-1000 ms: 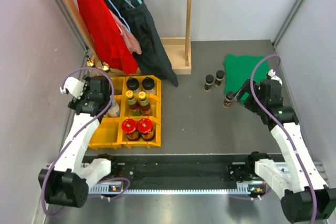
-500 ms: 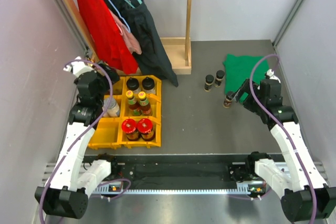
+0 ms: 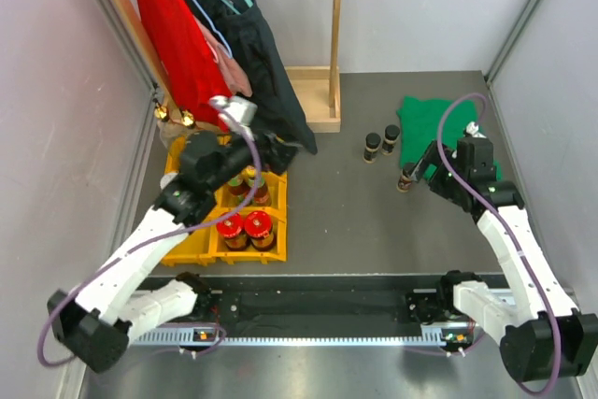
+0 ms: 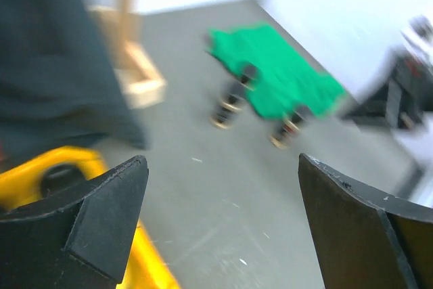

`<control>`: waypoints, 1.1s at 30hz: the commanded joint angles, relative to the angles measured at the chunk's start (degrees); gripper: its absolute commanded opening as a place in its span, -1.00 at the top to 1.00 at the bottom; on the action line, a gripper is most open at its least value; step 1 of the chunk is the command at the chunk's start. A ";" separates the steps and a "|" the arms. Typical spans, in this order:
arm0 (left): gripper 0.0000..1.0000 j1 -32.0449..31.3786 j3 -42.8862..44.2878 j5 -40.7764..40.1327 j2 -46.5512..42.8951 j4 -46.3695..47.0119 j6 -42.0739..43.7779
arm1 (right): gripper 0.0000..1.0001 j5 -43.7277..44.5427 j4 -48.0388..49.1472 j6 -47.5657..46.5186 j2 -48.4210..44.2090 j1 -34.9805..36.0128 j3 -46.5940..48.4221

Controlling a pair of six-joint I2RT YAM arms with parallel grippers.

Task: Organize the condiment bottles
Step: Pick up the bottle from the center of the board.

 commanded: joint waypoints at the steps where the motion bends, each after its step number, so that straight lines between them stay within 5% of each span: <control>1: -0.93 -10.47 4.15 -4.24 6.87 4.52 8.06 | -0.93 -0.06 3.06 -0.38 1.08 -0.71 0.09; 16: -0.91 -21.13 22.24 -19.89 41.77 10.51 7.80 | -0.93 0.30 4.72 -0.82 1.52 -0.62 -1.75; 33: -0.91 -21.31 39.13 -18.31 64.54 11.48 6.57 | -0.93 -0.58 7.28 -2.49 2.49 -0.62 -4.30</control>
